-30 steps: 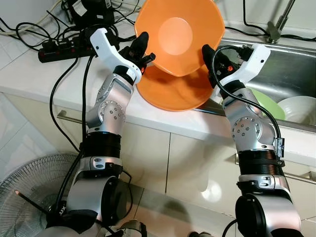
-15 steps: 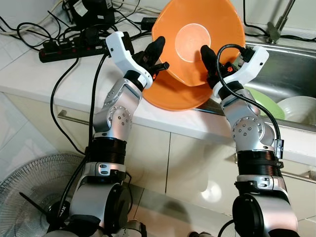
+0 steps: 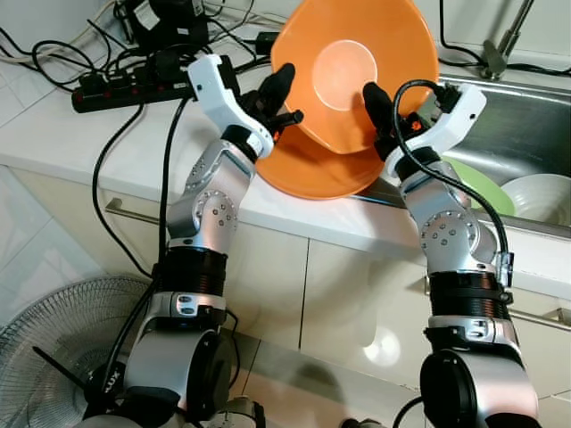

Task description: Kitchen organization

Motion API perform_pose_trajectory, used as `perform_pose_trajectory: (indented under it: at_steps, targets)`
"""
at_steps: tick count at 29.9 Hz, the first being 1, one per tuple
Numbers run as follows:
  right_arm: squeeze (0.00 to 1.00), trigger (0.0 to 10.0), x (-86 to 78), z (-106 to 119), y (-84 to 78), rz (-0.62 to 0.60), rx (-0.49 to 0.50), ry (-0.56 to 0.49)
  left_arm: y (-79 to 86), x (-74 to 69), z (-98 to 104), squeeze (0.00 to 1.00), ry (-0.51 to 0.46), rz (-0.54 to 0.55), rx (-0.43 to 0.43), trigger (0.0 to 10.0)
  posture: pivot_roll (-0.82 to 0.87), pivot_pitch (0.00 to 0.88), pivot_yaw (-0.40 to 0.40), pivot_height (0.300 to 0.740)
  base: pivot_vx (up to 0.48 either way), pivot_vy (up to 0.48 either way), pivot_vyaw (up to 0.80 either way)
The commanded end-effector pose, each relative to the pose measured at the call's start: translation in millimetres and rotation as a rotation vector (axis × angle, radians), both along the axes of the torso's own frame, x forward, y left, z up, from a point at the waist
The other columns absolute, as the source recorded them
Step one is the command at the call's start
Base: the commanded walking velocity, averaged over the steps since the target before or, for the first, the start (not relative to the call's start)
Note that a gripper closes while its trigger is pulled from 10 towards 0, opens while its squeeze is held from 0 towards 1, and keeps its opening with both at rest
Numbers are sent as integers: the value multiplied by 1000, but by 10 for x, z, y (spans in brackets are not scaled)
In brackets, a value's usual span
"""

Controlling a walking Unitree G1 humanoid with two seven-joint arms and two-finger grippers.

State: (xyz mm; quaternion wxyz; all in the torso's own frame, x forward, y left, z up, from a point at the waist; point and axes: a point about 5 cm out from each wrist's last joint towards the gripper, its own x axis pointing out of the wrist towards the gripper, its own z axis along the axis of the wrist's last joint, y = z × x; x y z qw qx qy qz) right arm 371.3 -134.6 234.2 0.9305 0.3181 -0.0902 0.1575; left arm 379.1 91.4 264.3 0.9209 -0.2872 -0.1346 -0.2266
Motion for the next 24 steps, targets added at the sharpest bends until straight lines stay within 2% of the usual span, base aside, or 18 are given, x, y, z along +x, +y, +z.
perform_pose_trajectory:
  at_steps: [1, 5, 14, 24]
  targets:
    - [0, 10000, -9, 68, 3, 5, 7, -14, 48, 10, 155, 0, -58, 44, -18, 10000, 85, 59, 58, 740, 0, 0, 0]
    - [0, 10000, -11, 67, 2, 4, 7, -12, 80, 18, 170, 0, -59, 67, -36, 10000, 84, 60, 58, 740, 0, 0, 0]
    - [0, 10000, -9, 64, 1, 5, 12, -10, 31, 16, 145, 0, -55, 39, -28, 10000, 84, 61, 58, 740, 0, 0, 0]
    - [0, 10000, -3, 72, 16, 16, 25, -10, -87, -20, 104, 0, -52, -49, -11, 10000, 86, 57, 55, 740, 0, 0, 0]
